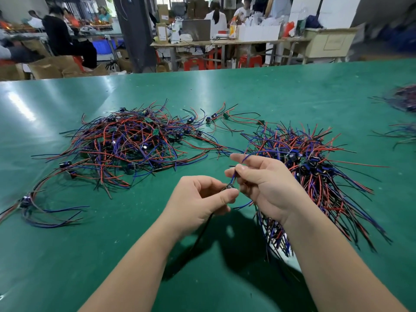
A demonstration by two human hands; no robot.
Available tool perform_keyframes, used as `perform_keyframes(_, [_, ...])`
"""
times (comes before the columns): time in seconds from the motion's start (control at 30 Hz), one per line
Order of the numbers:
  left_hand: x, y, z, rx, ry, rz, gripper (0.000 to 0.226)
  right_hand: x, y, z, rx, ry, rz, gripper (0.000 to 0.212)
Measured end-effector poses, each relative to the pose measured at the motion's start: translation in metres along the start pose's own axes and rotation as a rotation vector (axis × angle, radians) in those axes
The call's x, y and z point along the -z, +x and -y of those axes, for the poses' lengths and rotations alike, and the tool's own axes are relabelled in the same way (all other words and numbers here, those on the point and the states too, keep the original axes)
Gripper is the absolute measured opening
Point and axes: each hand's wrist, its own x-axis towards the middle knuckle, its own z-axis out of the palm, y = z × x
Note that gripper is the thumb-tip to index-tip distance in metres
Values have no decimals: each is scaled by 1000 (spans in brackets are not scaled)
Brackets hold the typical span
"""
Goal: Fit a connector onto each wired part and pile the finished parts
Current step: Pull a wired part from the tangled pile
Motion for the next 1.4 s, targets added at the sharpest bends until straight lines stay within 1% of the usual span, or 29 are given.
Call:
perform_keyframes(0.07, [3, -1, 1, 13, 109, 58, 9, 6, 1, 7, 10, 92, -56, 22])
perform_keyframes(0.13, [4, -4, 2, 28, 191, 131, 13, 15, 3, 15, 20, 169, -109, 24])
perform_keyframes(0.2, [5, -5, 1, 45, 187, 188, 15, 20, 2, 19, 34, 206, -119, 26])
perform_keyframes(0.33, [9, -5, -5, 72, 181, 285, 10, 19, 2, 19, 62, 223, -102, 31])
perform_keyframes(0.43, [17, -8, -10, 91, 157, 350, 10, 17, 1, 20, 100, 251, -83, 27])
perform_keyframes(0.5, [20, -10, -12, 103, 123, 391, 11, 16, 0, 21, 147, 245, -107, 25])
perform_keyframes(0.57, [21, -11, -12, 117, 89, 425, 10, 16, 0, 23, 184, 228, -133, 29])
perform_keyframes(0.63, [21, -12, -11, 126, 94, 460, 9, 16, 0, 23, 190, 225, -119, 35])
perform_keyframes(0.7, [20, -12, -9, 124, 88, 464, 11, 17, 0, 23, 179, 257, -77, 39])
perform_keyframes(0.77, [19, -12, -8, 124, 74, 422, 13, 20, 1, 24, 172, 331, -35, 42])
perform_keyframes(0.8, [18, -11, -7, 127, 75, 393, 13, 21, 1, 25, 174, 350, -27, 48])
perform_keyframes(0.87, [16, -10, -5, 136, 74, 346, 16, 21, 0, 25, 183, 332, -34, 63])
perform_keyframes(0.93, [16, -10, -3, 153, 67, 346, 14, 19, -1, 23, 199, 301, -61, 67])
perform_keyframes(0.97, [16, -10, -3, 167, 62, 363, 13, 18, -1, 23, 213, 309, -77, 63])
perform_keyframes(1.0, [17, -11, -3, 182, 62, 389, 12, 18, 0, 24, 236, 339, -93, 55])
perform_keyframes(1.07, [18, -12, -3, 204, 81, 440, 10, 21, 0, 28, 299, 451, -141, 34])
perform_keyframes(1.1, [18, -12, -2, 210, 79, 451, 10, 24, 0, 30, 329, 513, -171, 29])
perform_keyframes(1.2, [18, -11, 0, 196, -9, 423, 17, 31, 0, 35, 374, 624, -214, 26])
perform_keyframes(1.23, [18, -10, 0, 176, -67, 401, 18, 31, 0, 34, 357, 606, -215, 27])
perform_keyframes(1.3, [18, -7, -1, 132, -260, 368, 23, 27, 1, 29, 283, 441, -177, 29])
perform_keyframes(1.33, [19, -6, -3, 112, -380, 353, 31, 23, 2, 25, 241, 297, -140, 31])
perform_keyframes(1.4, [20, -3, -6, 67, -560, 299, 52, 17, 1, 13, 183, -79, -77, 36])
